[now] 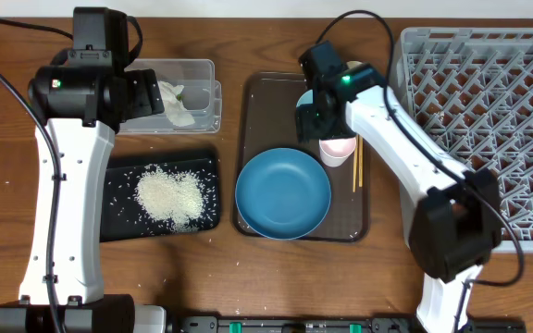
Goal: Sort waste into correct bins and load items into the dishwasher rack
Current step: 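Reach the right gripper over the pink bowl on the brown tray, then grasp the pink bowl rim with the right gripper and lift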
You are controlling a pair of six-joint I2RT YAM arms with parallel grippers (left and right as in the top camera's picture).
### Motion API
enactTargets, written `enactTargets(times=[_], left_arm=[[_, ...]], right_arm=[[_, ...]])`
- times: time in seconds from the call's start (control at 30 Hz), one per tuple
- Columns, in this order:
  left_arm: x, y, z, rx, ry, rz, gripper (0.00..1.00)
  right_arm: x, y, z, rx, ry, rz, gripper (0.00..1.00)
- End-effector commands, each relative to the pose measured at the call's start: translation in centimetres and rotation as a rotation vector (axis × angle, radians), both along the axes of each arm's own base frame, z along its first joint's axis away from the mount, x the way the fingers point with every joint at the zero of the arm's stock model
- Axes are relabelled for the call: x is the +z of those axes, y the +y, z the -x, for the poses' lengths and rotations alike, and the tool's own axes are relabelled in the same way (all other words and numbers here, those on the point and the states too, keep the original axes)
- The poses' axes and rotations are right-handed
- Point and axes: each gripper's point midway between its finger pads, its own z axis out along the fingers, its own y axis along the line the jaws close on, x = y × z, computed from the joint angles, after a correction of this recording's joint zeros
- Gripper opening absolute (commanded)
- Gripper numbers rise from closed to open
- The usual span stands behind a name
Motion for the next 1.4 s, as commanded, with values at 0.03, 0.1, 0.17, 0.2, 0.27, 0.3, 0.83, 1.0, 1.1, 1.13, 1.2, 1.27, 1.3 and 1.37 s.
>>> enactTargets(times=[0.03, 0.1, 0.17, 0.2, 0.27, 0.3, 0.83, 1.0, 1.1, 1.13, 1.2, 1.27, 1.3, 1.37], left_arm=[[0.2, 0.3, 0.2, 0.001, -0.001, -0.012, 0.96], [0.2, 0.3, 0.2, 0.001, -0.001, -0.012, 0.96], [0.2, 0.3, 0.2, 0.001, -0.001, -0.012, 0.96], [0.2, 0.3, 0.2, 0.001, -0.001, -0.012, 0.96], [0.2, 0.3, 0.2, 0.001, -0.001, -0.012, 0.96], [0.2, 0.3, 0.2, 0.001, -0.001, -0.012, 0.96], [0.2, 0.3, 0.2, 0.001, -0.001, -0.012, 0.96], [0.2, 0.3, 0.2, 0.001, -0.001, -0.012, 0.96], [0.2, 0.3, 0.2, 0.001, -0.001, -0.012, 0.96], [0.2, 0.3, 0.2, 0.001, -0.001, -0.012, 0.96], [0.2, 0.3, 0.2, 0.001, -0.001, -0.012, 0.96], [0.2, 0.3, 0.2, 0.001, -0.001, -0.012, 0.96], [0.2, 0.3, 0.2, 0.001, -0.001, -0.012, 0.96], [0.2, 0.3, 0.2, 0.001, -0.001, -0.012, 0.96]], right_arm=[[-0.9, 0.5, -0.1, -0.016, 0.019, -0.001, 0.59], [-1.0, 0.5, -0.1, -0.018, 0.022, 0.0, 0.55], [-1.1, 0.5, -0.1, -0.018, 0.024, 0.002, 0.5], [-1.1, 0.5, -0.1, -0.018, 0.024, 0.003, 0.47], [-1.1, 0.2, 0.0, -0.021, 0.028, 0.018, 0.4], [-1.2, 0.0, 0.1, -0.022, 0.032, 0.026, 0.38], [-3.7, -0.6, 1.8, -0.045, 0.091, 0.04, 0.17], [-2.4, 0.2, 1.5, -0.039, 0.083, -0.003, 0.07], [-1.2, 0.2, 1.5, -0.039, 0.074, -0.007, 0.01], [-0.6, 0.2, 1.4, -0.04, 0.07, -0.009, 0.01], [0.4, 0.1, 1.4, -0.041, 0.062, -0.013, 0.01], [1.7, 0.1, 1.4, -0.042, 0.048, -0.021, 0.01], [2.5, 0.1, 1.4, -0.041, 0.04, -0.025, 0.01], [4.6, -0.1, 1.3, -0.044, 0.01, -0.042, 0.01]])
